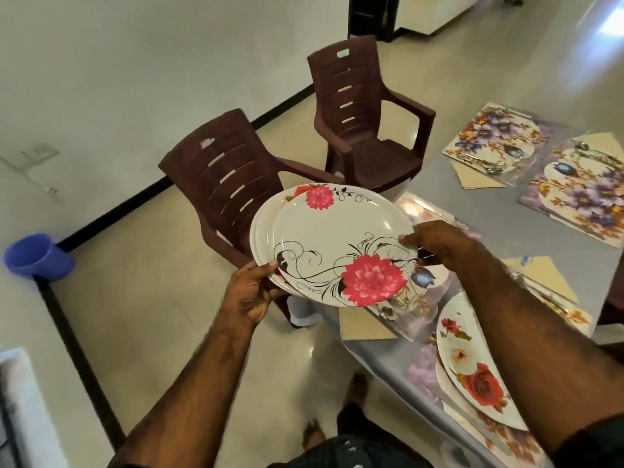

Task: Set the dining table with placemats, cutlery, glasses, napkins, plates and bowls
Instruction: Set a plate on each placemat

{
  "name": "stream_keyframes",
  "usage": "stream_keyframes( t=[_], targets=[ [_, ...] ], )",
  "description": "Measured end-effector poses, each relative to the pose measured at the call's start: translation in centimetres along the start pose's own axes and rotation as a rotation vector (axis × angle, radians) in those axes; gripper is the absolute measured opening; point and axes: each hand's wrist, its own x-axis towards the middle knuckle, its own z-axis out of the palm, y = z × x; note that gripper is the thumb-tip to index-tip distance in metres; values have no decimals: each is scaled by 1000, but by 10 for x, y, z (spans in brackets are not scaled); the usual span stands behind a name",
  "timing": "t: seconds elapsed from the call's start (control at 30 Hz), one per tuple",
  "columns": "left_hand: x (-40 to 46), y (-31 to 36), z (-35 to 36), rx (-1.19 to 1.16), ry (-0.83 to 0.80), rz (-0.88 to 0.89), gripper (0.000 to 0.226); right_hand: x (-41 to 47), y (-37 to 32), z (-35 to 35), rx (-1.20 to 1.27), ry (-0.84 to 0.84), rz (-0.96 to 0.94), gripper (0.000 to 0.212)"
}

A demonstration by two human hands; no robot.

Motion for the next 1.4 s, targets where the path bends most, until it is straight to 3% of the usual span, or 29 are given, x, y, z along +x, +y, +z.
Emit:
stream_keyframes(
  t=[0.13, 0.23, 0.33, 0.47, 0.57, 0.73, 0.93, 1.07, 1.23, 1.3, 1.4],
  targets=[
    [41, 14, 18, -12, 54, 1, 30, 29, -30, -8, -163, -50, 29, 23],
    [72, 27, 34, -41, 126, -40, 35, 54, -61, -34, -215, 60, -63, 15],
    [96, 33, 46, -32, 188, -46, 22, 78, -75, -72, -249, 186, -107, 16],
    [121, 38, 62, -21, 219, -40, 28, 99, -58, -120, -156, 356, -36, 13],
    [141, 42, 74, 43, 248, -50, 35, 134, -23, -145, -159, 488, 26, 29],
    [174, 49, 77, 97, 272, -97, 25, 114, 1, -125, -178, 665, 108, 29],
    [201, 65, 80, 112, 221, -146, 20, 117, 44, -91, -203, 683, 248, 43],
    [213, 73, 87, 123, 208, -152, 25, 114, 81, -65, -222, 610, 343, 51],
    [211, 78, 95, 115, 192, -153, 19, 113, 123, -46, -314, 503, 448, 39],
    [207, 79, 99, 121, 175, -146, 16, 116, 129, -43, -367, 500, 450, 35],
    [203, 78, 100, 128, 180, -132, 16, 127, 128, -48, -443, 555, 344, 50]
  ],
)
